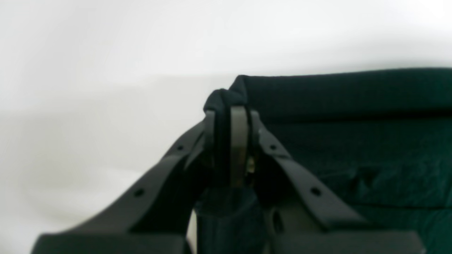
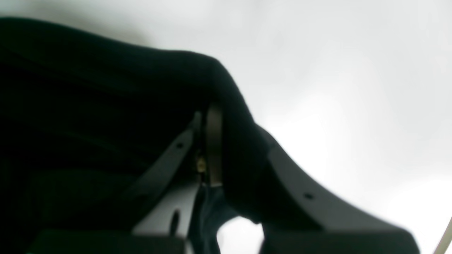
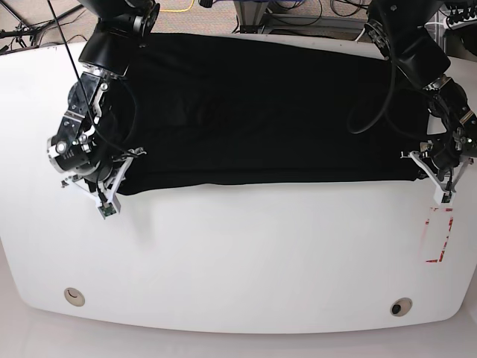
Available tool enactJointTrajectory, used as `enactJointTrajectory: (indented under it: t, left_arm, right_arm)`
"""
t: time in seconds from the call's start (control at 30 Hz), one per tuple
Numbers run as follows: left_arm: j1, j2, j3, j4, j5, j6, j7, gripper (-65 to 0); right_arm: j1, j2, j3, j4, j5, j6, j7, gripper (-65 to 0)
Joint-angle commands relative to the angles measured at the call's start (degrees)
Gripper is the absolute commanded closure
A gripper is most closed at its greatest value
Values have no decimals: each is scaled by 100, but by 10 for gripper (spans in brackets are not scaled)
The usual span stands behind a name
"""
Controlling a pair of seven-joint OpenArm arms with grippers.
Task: Fold the T-shirt properly
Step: 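Fold the grasped shirt edge with both grippers over toward the held edge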
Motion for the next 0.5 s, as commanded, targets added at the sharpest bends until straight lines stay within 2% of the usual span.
enactJointTrajectory:
  t: [0.0,0.47]
  left_arm:
    - [-9,-146,-29,146,80,40,-100,-10]
    - [220,-137,-29,542,71,40,-100,-7]
  right_arm:
    - [-73,3,44,507,-129,-40,-198,-25]
    - [-1171,-103,71,1369,-129,-40,-480,-25]
